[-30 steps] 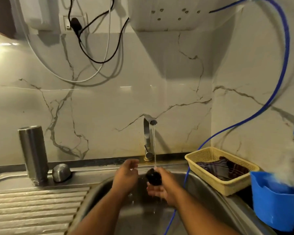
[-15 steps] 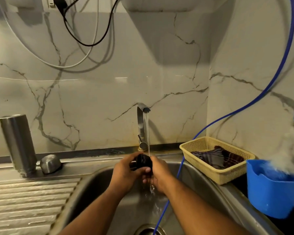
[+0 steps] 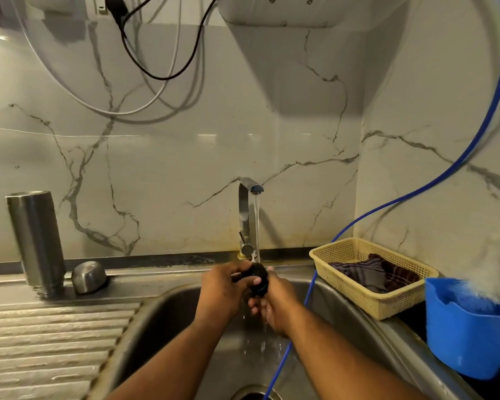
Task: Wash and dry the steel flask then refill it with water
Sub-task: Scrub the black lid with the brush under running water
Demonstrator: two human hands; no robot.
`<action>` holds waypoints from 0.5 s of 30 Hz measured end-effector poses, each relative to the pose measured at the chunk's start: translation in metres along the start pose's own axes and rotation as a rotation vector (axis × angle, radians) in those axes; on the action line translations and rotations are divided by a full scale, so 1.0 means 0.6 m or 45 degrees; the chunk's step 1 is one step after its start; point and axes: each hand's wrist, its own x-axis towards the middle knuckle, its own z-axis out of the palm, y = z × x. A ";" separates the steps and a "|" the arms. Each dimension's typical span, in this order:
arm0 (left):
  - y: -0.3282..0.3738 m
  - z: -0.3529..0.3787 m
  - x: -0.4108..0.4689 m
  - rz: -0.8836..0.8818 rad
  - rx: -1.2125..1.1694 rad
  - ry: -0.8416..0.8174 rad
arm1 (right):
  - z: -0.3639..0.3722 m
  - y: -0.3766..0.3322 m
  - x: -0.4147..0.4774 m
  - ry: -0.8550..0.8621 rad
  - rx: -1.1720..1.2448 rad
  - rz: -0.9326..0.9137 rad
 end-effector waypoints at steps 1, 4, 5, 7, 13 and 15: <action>0.002 -0.001 0.001 -0.004 -0.007 0.006 | 0.001 0.000 -0.003 -0.045 0.031 0.000; 0.008 -0.006 0.003 0.042 0.040 0.009 | 0.005 -0.003 -0.004 -0.177 0.106 -0.018; 0.008 -0.006 0.003 0.055 0.032 0.016 | 0.005 -0.003 -0.004 -0.178 0.101 -0.024; 0.008 -0.003 0.003 0.057 -0.001 0.033 | 0.005 -0.004 -0.003 -0.119 0.064 0.003; 0.009 0.000 0.002 0.029 0.086 -0.125 | -0.002 -0.003 0.012 0.020 -0.059 0.057; 0.010 -0.002 0.001 0.039 0.128 -0.120 | -0.002 -0.002 0.012 0.017 -0.092 0.039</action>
